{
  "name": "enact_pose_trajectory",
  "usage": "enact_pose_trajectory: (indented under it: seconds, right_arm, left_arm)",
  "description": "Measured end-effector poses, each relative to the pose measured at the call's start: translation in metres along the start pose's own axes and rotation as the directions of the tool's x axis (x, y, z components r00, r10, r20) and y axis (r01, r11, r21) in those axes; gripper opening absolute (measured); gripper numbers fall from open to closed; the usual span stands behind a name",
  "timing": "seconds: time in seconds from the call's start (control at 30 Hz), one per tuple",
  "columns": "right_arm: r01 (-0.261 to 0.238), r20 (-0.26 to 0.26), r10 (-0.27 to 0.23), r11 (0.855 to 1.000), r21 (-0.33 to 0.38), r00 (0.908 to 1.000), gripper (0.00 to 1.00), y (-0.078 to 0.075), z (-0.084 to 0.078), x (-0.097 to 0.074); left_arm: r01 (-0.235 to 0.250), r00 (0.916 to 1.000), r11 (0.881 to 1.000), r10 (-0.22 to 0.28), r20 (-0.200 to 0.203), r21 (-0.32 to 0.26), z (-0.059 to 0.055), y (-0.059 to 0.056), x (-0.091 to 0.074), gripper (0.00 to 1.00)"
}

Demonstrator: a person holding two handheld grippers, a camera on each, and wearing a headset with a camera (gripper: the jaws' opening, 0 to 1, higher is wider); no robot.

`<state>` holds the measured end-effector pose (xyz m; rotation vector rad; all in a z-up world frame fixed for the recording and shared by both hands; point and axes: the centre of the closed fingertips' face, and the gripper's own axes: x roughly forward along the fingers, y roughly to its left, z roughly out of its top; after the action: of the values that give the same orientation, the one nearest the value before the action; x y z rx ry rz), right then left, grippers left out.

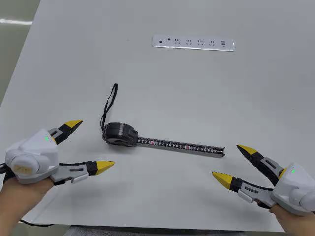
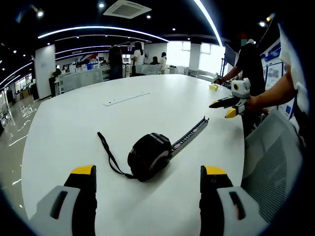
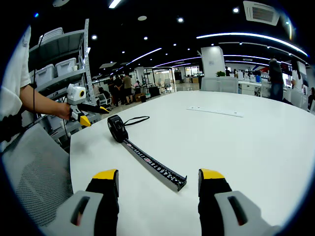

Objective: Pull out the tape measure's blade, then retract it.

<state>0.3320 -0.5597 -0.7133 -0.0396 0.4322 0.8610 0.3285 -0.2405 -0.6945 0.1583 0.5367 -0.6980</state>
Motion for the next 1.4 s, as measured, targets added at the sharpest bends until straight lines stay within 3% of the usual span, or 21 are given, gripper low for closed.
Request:
enact_pose_trajectory:
  seconds: [0.13,0.53,0.93,1.4]
  right_arm:
    - [0.023,0.000,-0.023,1.000,0.010,0.9997,0.66,0.001,0.000,-0.003]
    - [0.074,0.019,-0.075,0.997,0.035,0.9970,0.66,0.008,0.002,-0.015]
    - [0.124,0.015,-0.124,0.992,0.037,0.9921,0.66,0.012,-0.005,-0.030]
    - [0.129,0.018,-0.130,0.990,0.051,0.9913,0.65,0.017,-0.005,-0.034]
  left_arm:
    - [-0.022,0.9995,0.999,0.023,0.020,-0.045,-0.002,-0.001,-0.007,0.86]
    - [-0.067,0.9963,0.994,0.072,0.048,-0.090,-0.007,-0.006,-0.026,0.86]
    - [-0.102,0.9932,0.988,0.108,0.044,-0.120,-0.016,-0.016,-0.040,0.86]
    - [-0.122,0.9907,0.983,0.129,0.042,-0.134,-0.020,-0.017,-0.048,0.86]
